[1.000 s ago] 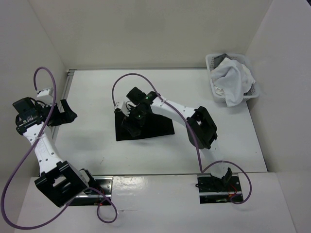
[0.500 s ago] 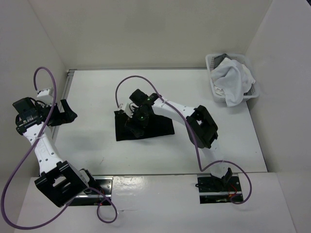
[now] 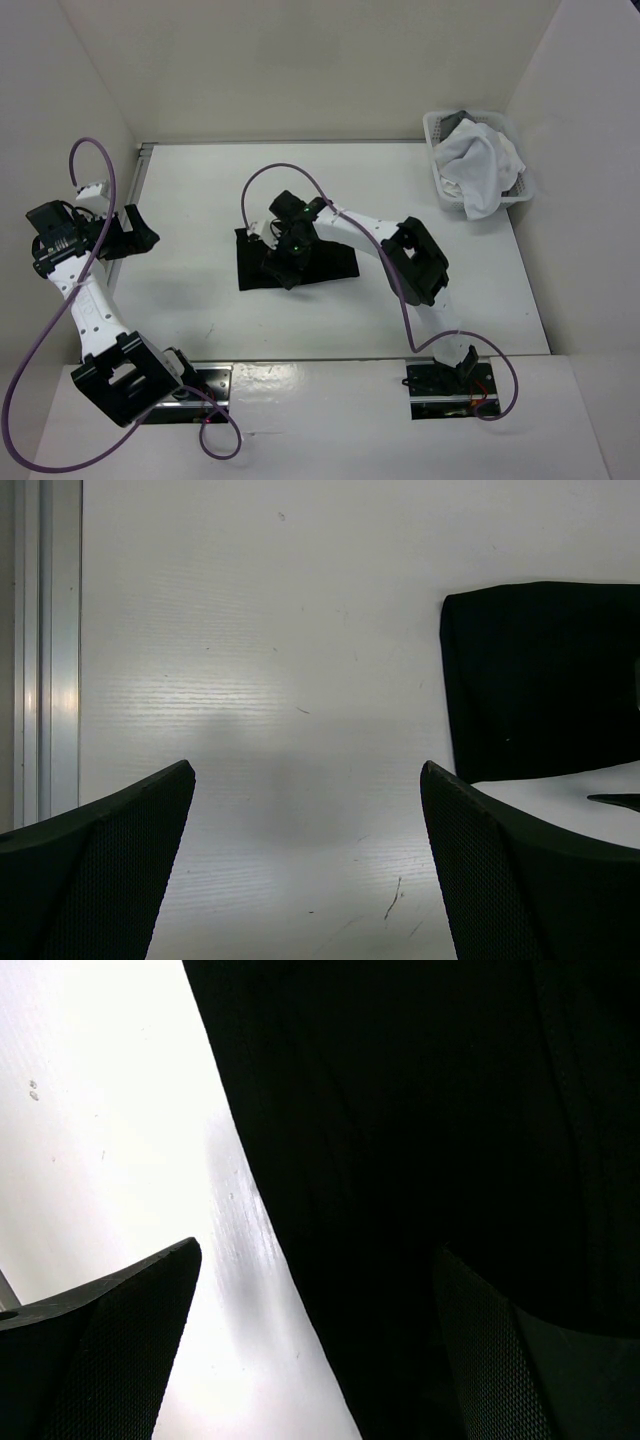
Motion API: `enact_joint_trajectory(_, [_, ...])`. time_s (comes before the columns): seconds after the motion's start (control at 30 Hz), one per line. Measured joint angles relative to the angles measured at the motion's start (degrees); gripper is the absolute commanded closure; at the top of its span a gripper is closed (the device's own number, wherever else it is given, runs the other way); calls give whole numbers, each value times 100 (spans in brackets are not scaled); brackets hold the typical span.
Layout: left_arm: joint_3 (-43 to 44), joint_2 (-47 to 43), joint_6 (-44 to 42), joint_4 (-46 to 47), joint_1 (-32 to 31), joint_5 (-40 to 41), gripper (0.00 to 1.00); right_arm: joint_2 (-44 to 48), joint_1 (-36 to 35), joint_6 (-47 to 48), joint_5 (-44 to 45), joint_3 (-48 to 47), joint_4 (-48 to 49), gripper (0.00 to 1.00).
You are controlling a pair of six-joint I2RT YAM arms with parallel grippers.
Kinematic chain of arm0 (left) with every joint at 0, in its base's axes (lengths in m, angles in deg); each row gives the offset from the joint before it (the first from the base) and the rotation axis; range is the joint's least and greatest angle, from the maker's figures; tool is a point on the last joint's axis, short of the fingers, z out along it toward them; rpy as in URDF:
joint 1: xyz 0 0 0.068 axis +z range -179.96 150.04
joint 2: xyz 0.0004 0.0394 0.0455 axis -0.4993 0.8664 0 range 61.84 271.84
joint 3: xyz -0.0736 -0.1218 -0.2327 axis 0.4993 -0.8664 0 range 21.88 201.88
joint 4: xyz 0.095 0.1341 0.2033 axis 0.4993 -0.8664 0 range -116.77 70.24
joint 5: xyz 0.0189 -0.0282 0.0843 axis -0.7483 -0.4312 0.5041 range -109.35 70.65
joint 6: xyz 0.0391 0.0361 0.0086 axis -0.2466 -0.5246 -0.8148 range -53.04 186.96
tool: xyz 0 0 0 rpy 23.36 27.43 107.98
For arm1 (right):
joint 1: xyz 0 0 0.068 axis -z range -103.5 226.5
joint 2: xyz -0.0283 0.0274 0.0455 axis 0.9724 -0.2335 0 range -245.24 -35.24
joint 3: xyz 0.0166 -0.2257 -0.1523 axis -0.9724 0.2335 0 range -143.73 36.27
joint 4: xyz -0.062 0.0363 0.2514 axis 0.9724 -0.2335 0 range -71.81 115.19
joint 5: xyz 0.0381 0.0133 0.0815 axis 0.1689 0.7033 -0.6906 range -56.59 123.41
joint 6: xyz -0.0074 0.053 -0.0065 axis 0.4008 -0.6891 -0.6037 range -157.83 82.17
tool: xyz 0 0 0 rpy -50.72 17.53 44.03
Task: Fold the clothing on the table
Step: Fold the skirt
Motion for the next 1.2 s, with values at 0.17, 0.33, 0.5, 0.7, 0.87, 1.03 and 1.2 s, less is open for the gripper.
enact_joint_trajectory(0.17, [0,0,2,0,0,-2,1,0,0,0,0,33,2,1])
enact_joint_trajectory(0.33, [0,0,-7,-7,0,-42,1,0,0,7,-11,153,0,1])
enact_joint_trajectory(0.5, [0,0,-48,-46,0,-103,1,0,0,24,-28,181,-26,1])
enact_joint_trajectory(0.7, [0,-4,-173,-155,-658,24,1,247,0,24,-66,162,-321,1])
enact_joint_trajectory(0.87, [118,428,-177,-151,-2424,400,1,953,46,-4,61,85,-544,1])
enact_joint_trajectory(1.03, [461,1722,-199,-48,-3488,627,5,1641,535,-157,269,138,-498,1])
enact_joint_trajectory(1.2, [787,2741,-330,116,-4019,686,25,2006,1532,-356,459,634,-446,2])
